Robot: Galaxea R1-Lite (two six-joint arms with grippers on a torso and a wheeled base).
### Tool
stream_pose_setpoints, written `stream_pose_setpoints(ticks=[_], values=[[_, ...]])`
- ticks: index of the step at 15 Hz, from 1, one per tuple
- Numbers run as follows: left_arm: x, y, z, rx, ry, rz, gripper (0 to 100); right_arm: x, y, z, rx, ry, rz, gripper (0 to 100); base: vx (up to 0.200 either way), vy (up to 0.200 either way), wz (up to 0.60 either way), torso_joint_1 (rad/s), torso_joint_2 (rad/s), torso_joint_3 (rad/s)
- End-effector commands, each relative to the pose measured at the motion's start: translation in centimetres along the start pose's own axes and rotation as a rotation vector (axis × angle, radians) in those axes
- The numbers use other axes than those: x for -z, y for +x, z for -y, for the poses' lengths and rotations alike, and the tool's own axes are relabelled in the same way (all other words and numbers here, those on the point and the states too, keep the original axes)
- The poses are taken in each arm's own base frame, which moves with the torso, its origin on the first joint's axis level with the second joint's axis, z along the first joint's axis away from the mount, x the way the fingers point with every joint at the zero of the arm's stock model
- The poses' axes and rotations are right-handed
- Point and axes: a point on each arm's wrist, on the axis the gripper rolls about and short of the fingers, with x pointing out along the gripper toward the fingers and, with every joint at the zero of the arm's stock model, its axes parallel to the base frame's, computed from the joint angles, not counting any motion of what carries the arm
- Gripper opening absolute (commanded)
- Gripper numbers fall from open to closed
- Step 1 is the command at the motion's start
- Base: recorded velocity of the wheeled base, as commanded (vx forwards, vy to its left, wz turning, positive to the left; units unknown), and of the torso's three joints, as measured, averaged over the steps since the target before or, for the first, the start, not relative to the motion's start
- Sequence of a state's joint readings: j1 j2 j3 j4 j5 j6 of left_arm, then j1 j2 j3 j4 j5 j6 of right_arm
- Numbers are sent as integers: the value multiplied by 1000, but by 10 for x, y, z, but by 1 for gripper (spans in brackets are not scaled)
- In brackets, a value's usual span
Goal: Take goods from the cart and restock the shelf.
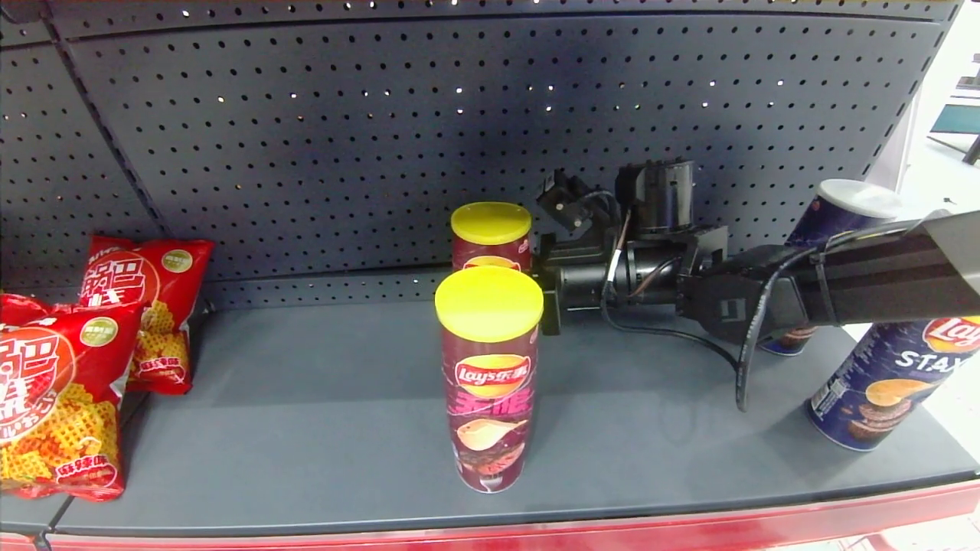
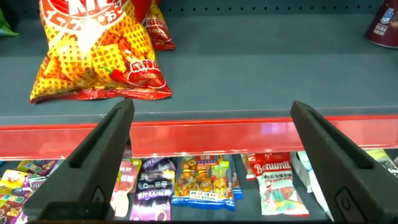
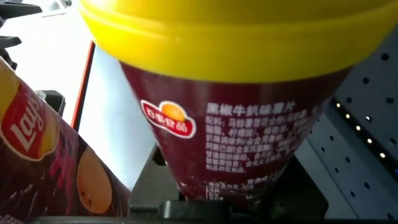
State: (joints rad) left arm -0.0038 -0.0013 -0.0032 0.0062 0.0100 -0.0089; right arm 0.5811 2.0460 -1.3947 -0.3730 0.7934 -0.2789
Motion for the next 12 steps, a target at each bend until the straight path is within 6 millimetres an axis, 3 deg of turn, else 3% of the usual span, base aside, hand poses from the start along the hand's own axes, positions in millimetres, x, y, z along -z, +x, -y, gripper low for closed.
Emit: stream_pose_setpoints(ticks=[1,3,4,10,12], values=[[0,0,0,-2,0,-1,100,4,-1,0,0,11,-10,0,0,0,0,0,0,0],[0,0,0,0,0,-1,100,4,0,0,1,6,-6,0,0,0,0,0,0,0],[0,0,0,0,0,-1,100,6,0,0,0,11,-10,100,0,0,0,0,0,0],[0,0,0,0,0,-1,100,7,-3,2,9,11,-12,100,0,0,0,0,0,0],[0,0,0,-2,0,-1,100,12,-13,5,30,24,-24,100,0,0,0,0,0,0]])
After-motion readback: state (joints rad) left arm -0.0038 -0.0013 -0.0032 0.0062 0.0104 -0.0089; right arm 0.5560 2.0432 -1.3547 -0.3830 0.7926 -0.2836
